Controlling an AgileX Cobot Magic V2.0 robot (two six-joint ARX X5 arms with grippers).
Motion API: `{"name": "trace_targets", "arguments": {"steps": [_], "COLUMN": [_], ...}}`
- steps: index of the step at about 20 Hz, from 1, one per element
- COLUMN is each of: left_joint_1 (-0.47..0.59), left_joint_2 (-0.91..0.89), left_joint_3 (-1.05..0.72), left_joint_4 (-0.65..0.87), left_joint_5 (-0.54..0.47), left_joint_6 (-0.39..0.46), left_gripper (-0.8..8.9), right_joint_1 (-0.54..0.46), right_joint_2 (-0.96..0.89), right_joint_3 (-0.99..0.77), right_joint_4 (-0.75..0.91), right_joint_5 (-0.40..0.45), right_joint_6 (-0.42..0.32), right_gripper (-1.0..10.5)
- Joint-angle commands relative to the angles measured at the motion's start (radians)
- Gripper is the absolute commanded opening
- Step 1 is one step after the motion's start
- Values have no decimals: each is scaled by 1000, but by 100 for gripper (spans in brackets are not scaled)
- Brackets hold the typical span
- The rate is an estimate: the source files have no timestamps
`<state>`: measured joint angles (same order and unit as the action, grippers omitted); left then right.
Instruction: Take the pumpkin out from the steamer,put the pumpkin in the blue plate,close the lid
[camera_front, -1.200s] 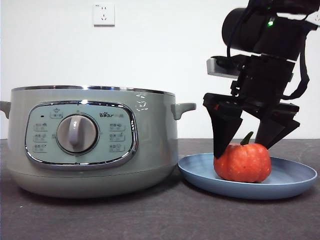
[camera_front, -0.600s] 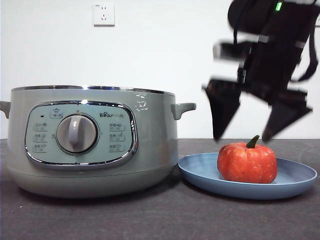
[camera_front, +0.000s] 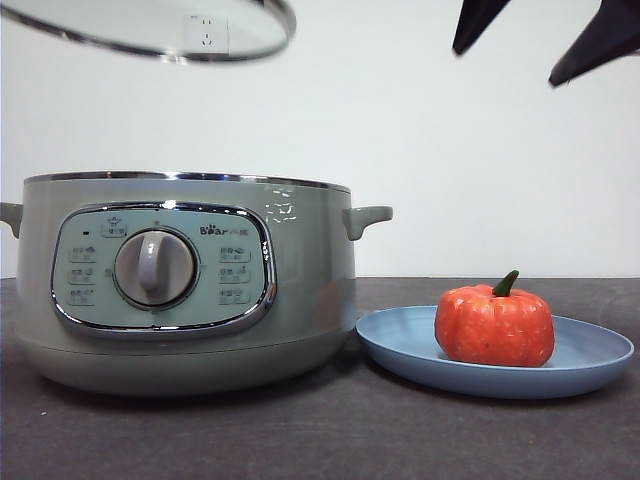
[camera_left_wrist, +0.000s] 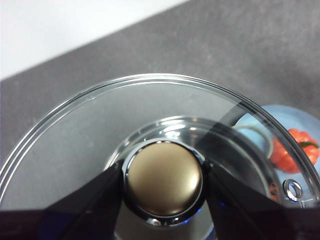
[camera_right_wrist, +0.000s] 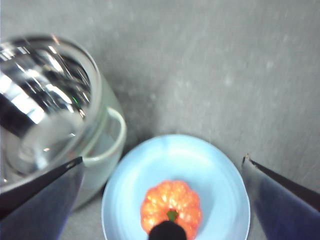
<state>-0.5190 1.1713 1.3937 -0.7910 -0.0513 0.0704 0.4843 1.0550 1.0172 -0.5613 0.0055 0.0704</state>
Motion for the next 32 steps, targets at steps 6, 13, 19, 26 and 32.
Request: {"name": "trace_targets", "arguments": {"steps": [6, 13, 19, 26, 32], "left_joint_1": [1, 0, 0, 0, 0], "left_joint_2": [69, 72, 76, 77, 87], "left_joint_3": [-122, -308, -388, -388, -388], "left_joint_4": [193, 417, 504, 486, 431], "left_joint_5": [35, 60, 60, 95, 101], "left_joint_6": [-52, -138, -156, -157, -113], "left_gripper": [-8, -8, -8, -9, -8], "right_joint_1": [0, -6, -6, -6, -6], "right_joint_2": [-81, -81, -81, -81, -81], "right_joint_3": [-5, -5, -5, -5, -5], "right_joint_4": [-24, -47, -46, -46, -45], "right_joint_5": [81, 83, 82, 82, 82], "right_joint_6": [10, 10, 11, 11, 11], "right_gripper": [563, 563, 563, 563, 563]}}
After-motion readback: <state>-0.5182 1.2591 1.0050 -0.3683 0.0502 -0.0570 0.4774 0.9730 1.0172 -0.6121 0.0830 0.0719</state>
